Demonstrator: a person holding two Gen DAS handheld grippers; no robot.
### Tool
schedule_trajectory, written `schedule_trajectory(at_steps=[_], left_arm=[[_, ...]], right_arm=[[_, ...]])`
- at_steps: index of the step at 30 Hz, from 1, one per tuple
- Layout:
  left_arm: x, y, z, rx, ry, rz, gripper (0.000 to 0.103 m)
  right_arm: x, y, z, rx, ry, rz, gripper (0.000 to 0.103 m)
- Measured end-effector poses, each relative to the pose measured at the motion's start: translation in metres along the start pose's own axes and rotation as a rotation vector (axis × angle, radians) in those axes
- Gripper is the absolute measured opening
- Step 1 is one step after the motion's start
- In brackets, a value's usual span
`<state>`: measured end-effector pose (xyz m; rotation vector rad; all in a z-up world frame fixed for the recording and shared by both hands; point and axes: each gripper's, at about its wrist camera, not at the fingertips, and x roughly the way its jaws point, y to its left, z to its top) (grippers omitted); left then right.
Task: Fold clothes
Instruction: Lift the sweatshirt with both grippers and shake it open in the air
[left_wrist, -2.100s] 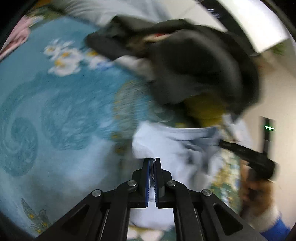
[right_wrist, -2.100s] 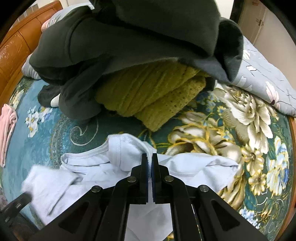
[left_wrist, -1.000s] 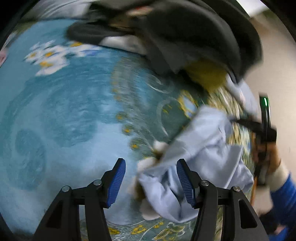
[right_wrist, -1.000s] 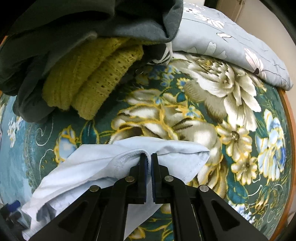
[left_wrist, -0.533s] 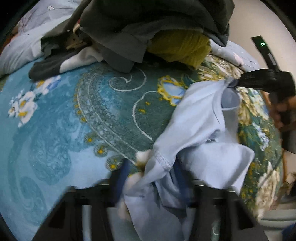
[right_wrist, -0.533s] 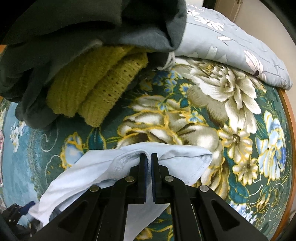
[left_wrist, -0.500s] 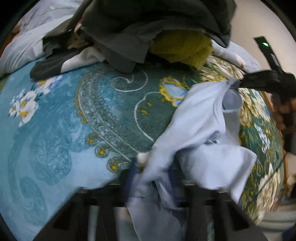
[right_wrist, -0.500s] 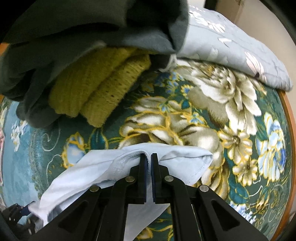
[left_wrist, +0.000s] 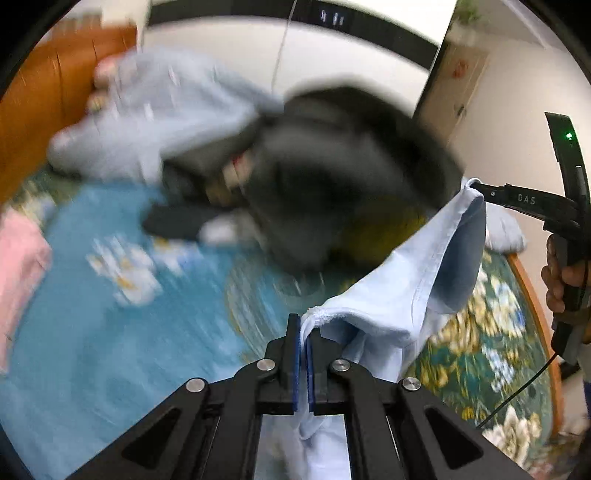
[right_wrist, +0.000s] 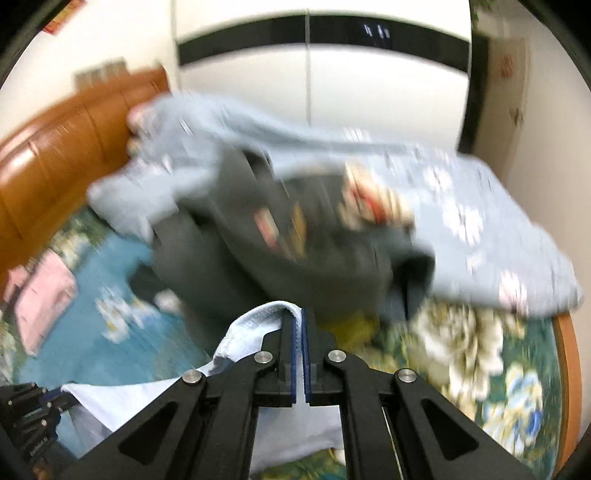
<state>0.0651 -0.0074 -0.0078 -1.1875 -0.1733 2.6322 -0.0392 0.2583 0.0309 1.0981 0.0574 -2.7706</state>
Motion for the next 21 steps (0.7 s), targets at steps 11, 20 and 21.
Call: schedule_trajectory(at_steps=[11, 20, 21], left_arm=[[-0.197, 0.024, 0.069, 0.045, -0.455, 0.186, 0.003], [-0.244, 0.02, 0.033, 0.058, -0.516, 0.234, 0.003], [-0.252, 0.011, 0.027, 0.074, -0.529, 0.244, 0.003]], right_arm=[[-0.173, 0.044, 0.076, -0.028, -0.466, 0.202, 0.002], [-0.22, 0.052, 0.048, -0.047, -0.483, 0.234, 0.002], [-0.232, 0.051, 0.045, -0.043, -0.491, 0.25, 0.002]])
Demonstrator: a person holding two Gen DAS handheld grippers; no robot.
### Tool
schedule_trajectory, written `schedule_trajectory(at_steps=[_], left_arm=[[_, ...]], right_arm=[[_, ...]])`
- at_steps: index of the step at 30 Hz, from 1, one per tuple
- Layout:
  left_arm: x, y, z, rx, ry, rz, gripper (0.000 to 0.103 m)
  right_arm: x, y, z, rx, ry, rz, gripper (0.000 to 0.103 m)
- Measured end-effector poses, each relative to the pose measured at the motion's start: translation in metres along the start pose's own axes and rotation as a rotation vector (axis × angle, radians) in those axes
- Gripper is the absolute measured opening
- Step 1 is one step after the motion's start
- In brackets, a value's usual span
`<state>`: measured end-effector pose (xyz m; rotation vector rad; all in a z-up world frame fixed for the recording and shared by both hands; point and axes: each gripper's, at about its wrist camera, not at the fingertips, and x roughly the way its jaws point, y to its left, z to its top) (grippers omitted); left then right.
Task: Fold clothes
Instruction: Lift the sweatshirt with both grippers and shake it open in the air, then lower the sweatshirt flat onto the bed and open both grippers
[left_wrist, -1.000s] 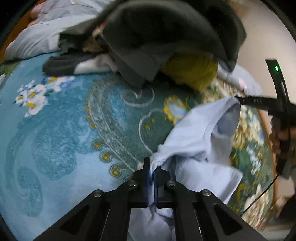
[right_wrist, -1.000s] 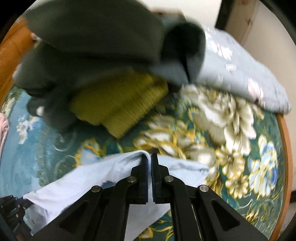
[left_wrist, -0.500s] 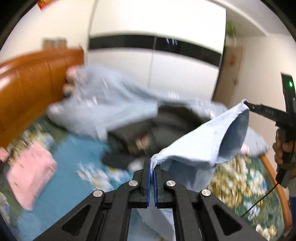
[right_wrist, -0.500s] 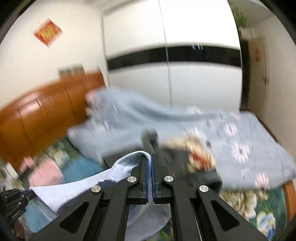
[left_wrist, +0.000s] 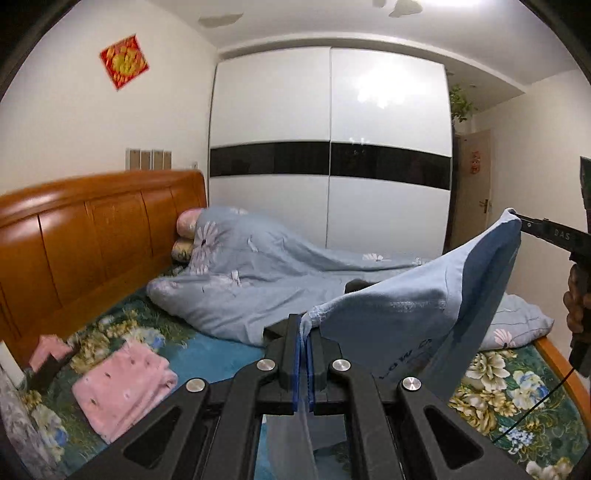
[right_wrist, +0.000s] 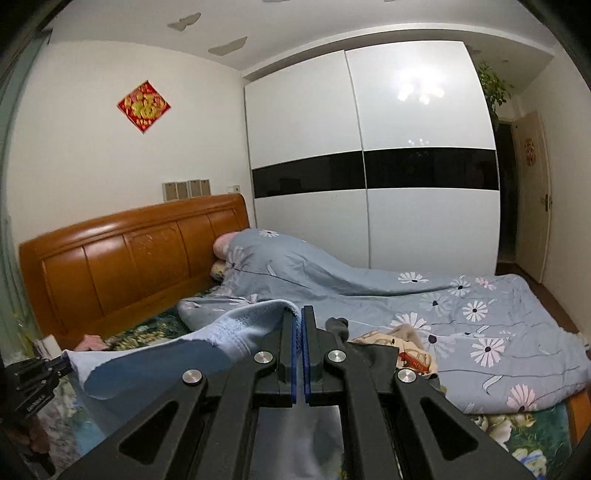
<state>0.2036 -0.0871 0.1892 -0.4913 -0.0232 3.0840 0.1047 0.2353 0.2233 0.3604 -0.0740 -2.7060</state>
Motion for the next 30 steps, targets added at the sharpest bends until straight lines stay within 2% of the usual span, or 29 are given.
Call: schedule_trajectory(at_steps=[4, 8, 11, 13, 15, 17, 20, 22, 25, 28, 30], left_arm=[[-0.049, -0.004, 0.015, 0.074, -0.048, 0.043, 0.003], [-0.086, 0.015, 0.042, 0.078, -0.046, 0.039, 0.003], [-0.097, 0.028, 0.07, 0.067, -0.03, 0.023, 0.003], [-0.095, 0.037, 0.089, 0.067, -0.017, 0.018, 0.003], [-0.079, 0.039, 0.096, 0.095, 0.01, 0.044, 0.005], [-0.053, 0.041, 0.089, 0.095, 0.065, 0.062, 0.006], [0.011, 0.035, 0.048, 0.114, 0.202, 0.104, 0.006], [0.057, 0.029, 0.008, 0.123, 0.319, 0.125, 0.006], [0.131, 0.022, -0.066, 0.089, 0.527, 0.112, 0.005], [0.173, 0.018, -0.119, 0.049, 0.649, 0.083, 0.005], [0.196, 0.014, -0.15, 0.033, 0.72, 0.072, 0.005]], right_arm=[[-0.049, 0.014, 0.007, -0.049, -0.048, 0.049, 0.002], [-0.095, 0.03, 0.026, -0.06, -0.068, 0.17, 0.002], [-0.108, 0.037, 0.042, -0.056, -0.08, 0.246, 0.002], [-0.1, 0.037, 0.048, -0.042, -0.05, 0.268, 0.002], [-0.069, 0.034, 0.042, -0.033, 0.039, 0.258, 0.002], [-0.032, 0.033, 0.029, -0.045, 0.151, 0.23, 0.002], [0.046, 0.025, -0.02, -0.052, 0.349, 0.163, 0.002], [0.103, 0.009, -0.071, 0.012, 0.507, 0.121, 0.002], [0.162, -0.013, -0.139, 0.052, 0.659, 0.057, 0.002], [0.201, -0.031, -0.205, 0.091, 0.782, -0.005, 0.002], [0.22, -0.037, -0.229, 0.124, 0.829, -0.023, 0.002]])
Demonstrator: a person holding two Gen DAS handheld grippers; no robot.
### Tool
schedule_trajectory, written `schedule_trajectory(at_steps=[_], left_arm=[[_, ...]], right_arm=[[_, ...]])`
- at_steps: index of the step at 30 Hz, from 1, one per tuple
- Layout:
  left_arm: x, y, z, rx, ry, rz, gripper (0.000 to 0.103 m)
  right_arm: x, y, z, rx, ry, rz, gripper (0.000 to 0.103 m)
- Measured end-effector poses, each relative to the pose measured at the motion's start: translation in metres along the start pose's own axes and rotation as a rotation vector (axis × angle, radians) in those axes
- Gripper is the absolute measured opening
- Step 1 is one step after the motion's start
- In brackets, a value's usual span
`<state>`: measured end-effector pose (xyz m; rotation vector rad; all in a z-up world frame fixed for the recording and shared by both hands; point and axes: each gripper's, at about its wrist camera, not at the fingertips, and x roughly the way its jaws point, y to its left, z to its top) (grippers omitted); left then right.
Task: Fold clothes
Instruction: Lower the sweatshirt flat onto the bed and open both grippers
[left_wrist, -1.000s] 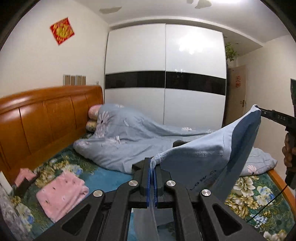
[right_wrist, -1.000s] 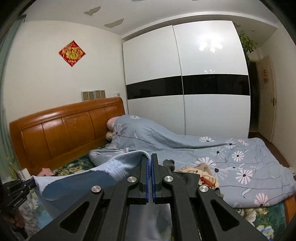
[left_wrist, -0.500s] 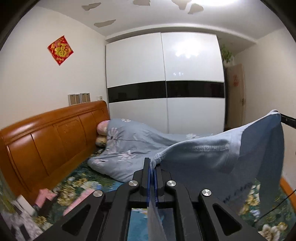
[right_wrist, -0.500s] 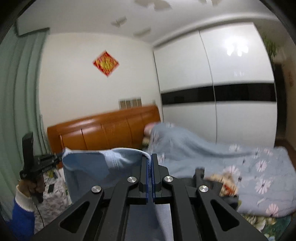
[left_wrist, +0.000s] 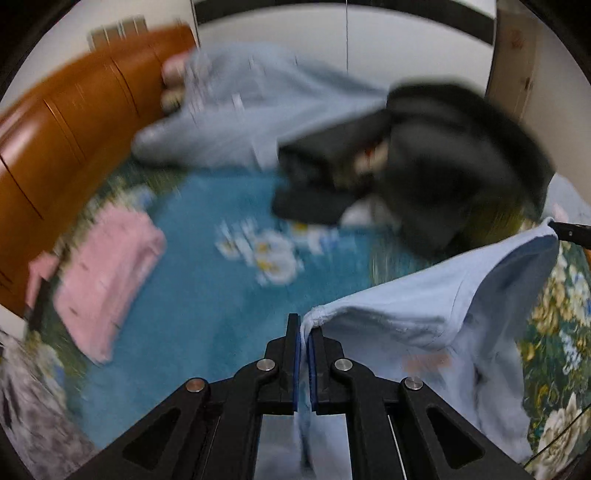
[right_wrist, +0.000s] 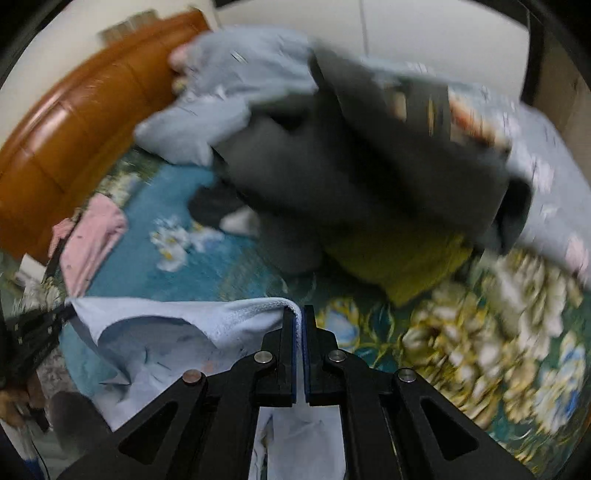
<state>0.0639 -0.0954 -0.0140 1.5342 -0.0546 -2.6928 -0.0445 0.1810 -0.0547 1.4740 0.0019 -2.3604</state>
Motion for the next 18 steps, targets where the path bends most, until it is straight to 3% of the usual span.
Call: schedule_trajectory(at_steps=[9, 13, 18], left_arm=[[0.083, 0.02, 0.03, -0.124, 0.08, -0.088, 0.007], [0.118, 0.021, 0.043, -0.155, 0.134, -0.075, 0.007], [0.154, 0.026, 0.056, -0.212, 0.188, -0.071, 0.01]], right_arm=[[0.062, -0.022, 0.016, 0.101, 0.079, -0.065, 0.002], [0.085, -0.02, 0.018, 0.105, 0.083, -0.115, 0.002], [0.107, -0.021, 0.021, 0.152, 0.09, -0.119, 0.002]])
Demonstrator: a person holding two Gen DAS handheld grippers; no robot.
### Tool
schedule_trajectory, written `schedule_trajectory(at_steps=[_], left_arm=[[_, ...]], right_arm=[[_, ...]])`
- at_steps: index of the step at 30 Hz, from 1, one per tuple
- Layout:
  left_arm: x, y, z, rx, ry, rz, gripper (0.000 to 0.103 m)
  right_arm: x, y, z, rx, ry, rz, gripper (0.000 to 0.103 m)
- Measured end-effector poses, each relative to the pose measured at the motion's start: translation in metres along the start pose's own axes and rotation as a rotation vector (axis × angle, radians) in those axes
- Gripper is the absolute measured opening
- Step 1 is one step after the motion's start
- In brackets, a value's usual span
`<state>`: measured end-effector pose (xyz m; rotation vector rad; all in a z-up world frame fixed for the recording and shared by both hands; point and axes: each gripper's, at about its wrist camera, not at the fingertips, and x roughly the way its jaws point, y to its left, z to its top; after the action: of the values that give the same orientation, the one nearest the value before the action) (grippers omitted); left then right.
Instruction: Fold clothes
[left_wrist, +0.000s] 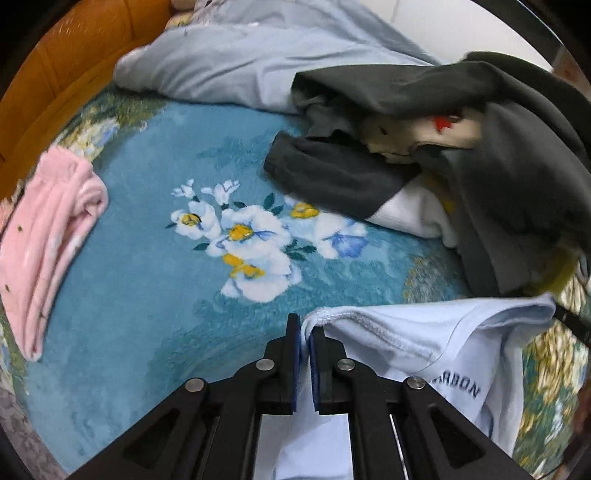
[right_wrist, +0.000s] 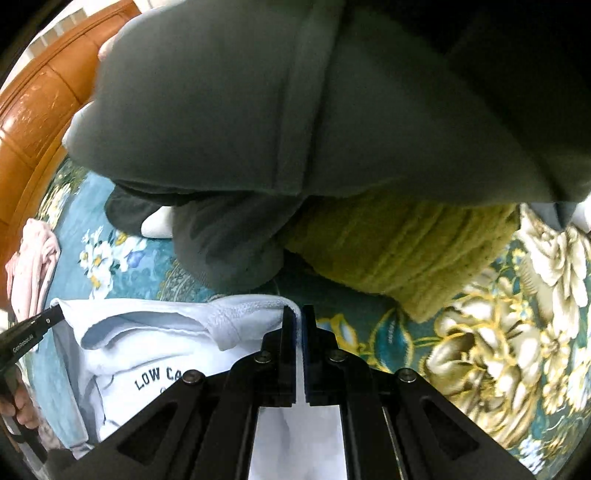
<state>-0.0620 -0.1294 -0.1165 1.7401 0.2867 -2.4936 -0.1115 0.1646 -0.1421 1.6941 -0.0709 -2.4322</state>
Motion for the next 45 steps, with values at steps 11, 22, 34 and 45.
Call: schedule_trajectory(at_steps=[11, 22, 34, 45], left_arm=[[-0.013, 0.066, -0.043, -0.16, 0.002, -0.1, 0.057], [-0.011, 0.126, -0.112, -0.252, 0.051, -0.066, 0.058], [0.021, 0.159, -0.117, -0.364, 0.053, -0.46, 0.058], [0.005, 0.19, -0.15, -0.733, 0.03, -0.643, 0.058]], right_arm=[[-0.017, 0.008, -0.016, -0.047, -0.061, -0.066, 0.054], [0.017, 0.085, -0.072, -0.152, 0.204, -0.018, 0.054], [0.011, 0.179, -0.088, -0.173, 0.312, -0.266, 0.054], [-0.028, 0.212, -0.095, -0.214, 0.36, -0.279, 0.054]])
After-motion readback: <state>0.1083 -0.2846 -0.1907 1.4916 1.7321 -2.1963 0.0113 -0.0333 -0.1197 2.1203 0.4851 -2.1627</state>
